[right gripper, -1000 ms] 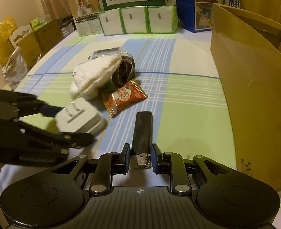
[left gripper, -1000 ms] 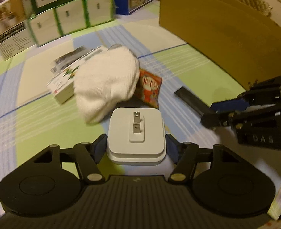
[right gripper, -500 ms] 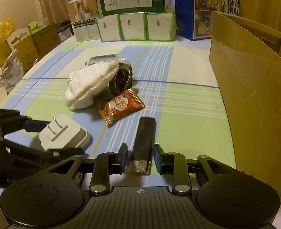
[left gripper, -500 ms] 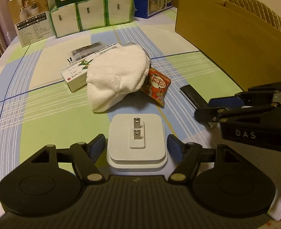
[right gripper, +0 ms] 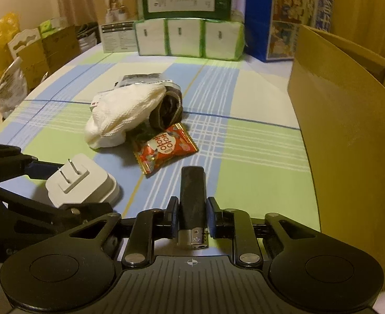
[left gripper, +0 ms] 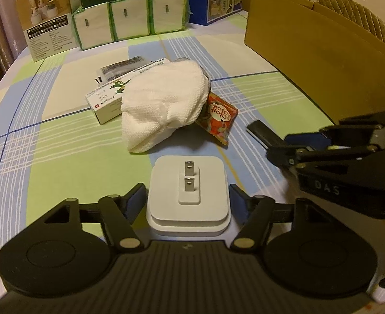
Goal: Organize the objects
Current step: 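Carry the white plug and black stick toward the cardboard box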
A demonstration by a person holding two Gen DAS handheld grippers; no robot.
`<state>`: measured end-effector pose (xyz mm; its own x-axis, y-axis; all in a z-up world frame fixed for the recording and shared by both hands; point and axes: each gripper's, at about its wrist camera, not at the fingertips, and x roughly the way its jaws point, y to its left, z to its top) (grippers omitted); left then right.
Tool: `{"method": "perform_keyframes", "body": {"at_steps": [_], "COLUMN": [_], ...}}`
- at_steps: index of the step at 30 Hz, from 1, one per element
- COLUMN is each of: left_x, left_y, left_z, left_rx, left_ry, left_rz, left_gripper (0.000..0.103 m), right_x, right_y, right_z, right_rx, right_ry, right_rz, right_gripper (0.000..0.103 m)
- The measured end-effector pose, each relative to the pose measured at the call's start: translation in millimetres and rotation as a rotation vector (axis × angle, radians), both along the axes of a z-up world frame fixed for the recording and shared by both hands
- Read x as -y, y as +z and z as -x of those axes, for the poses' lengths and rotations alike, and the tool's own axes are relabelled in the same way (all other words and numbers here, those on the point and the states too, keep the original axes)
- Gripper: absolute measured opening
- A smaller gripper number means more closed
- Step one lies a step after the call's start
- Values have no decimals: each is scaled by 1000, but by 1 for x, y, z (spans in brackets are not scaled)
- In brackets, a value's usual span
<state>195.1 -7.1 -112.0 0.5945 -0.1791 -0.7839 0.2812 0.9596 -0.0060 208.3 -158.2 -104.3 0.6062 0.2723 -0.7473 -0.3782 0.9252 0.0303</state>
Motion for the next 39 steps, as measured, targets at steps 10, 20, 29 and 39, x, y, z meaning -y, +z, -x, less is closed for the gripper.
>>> {"method": "perform_keyframes", "body": {"at_steps": [10, 20, 29, 39], "left_x": [4, 14, 59, 133], "left_y": [3, 37, 101, 162], "left_z": [9, 36, 58, 61], "left_rx": [26, 31, 106, 177], "left_ry": [22, 112, 49, -75], "left_rz": [-19, 48, 72, 106], "left_gripper": [60, 60, 60, 60], "right_x": [13, 29, 67, 150], "right_y": [14, 61, 138, 186], "right_z": [9, 33, 58, 65], "right_rx": [5, 64, 178, 241], "right_ry": [-41, -46, -104, -215], "right_rz": [-31, -71, -126, -85], "right_gripper": [19, 19, 19, 19]}}
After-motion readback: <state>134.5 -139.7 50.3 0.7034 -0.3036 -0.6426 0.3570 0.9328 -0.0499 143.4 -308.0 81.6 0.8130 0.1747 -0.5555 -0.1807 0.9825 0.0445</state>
